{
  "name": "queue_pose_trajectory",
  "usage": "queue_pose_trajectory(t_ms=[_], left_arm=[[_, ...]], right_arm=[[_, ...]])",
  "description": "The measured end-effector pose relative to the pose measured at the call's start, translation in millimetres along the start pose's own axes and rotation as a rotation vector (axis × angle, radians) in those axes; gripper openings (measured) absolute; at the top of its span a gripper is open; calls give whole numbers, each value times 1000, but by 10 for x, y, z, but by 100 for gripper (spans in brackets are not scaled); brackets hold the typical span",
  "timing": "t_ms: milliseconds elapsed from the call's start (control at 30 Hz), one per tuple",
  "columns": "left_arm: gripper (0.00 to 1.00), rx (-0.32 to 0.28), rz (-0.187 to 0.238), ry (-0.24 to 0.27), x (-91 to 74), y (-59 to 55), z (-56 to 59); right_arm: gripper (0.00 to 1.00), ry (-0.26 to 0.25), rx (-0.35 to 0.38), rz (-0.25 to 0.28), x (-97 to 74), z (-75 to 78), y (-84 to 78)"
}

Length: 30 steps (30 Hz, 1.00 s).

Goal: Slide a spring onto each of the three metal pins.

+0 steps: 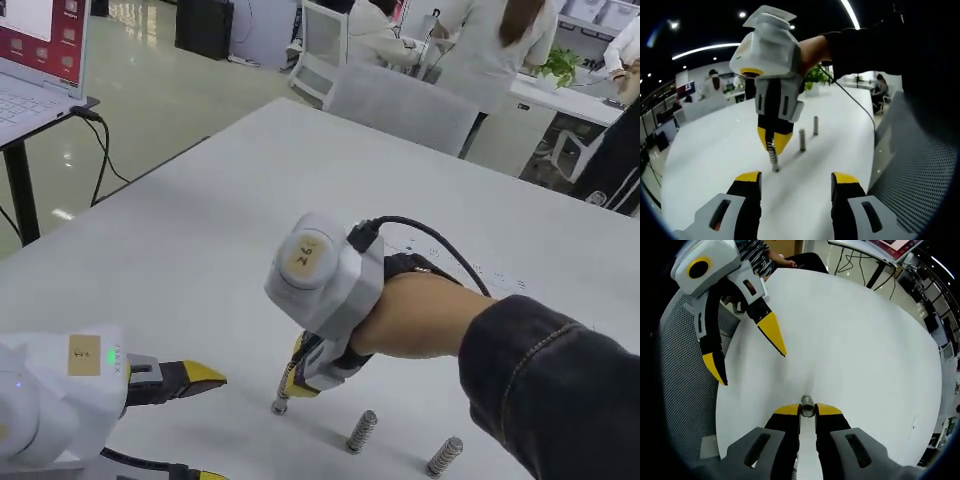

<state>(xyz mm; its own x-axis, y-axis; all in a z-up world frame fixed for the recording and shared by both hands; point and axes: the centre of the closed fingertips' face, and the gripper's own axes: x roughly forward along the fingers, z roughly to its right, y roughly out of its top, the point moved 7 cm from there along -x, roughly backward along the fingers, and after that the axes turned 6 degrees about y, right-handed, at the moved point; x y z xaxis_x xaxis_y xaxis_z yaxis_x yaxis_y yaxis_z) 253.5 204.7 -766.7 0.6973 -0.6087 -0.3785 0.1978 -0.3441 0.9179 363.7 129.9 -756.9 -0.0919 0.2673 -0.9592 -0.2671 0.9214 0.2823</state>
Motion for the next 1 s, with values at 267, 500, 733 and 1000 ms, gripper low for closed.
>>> queue_pose_trajectory(t_ms=[267, 500, 733, 1000], left_arm=[[50, -18, 0, 8, -2, -1, -14], [50, -28, 2, 17, -5, 1, -24], [50, -37, 5, 21, -4, 2, -36], [50, -43, 3, 21, -3, -3, -35]], right_arm=[[8, 6, 8, -13, 128, -16, -50], [8, 8, 18, -16, 186, -9, -81], [9, 5, 17, -14, 196, 0, -95], [14, -1, 21, -8, 181, -2, -109]])
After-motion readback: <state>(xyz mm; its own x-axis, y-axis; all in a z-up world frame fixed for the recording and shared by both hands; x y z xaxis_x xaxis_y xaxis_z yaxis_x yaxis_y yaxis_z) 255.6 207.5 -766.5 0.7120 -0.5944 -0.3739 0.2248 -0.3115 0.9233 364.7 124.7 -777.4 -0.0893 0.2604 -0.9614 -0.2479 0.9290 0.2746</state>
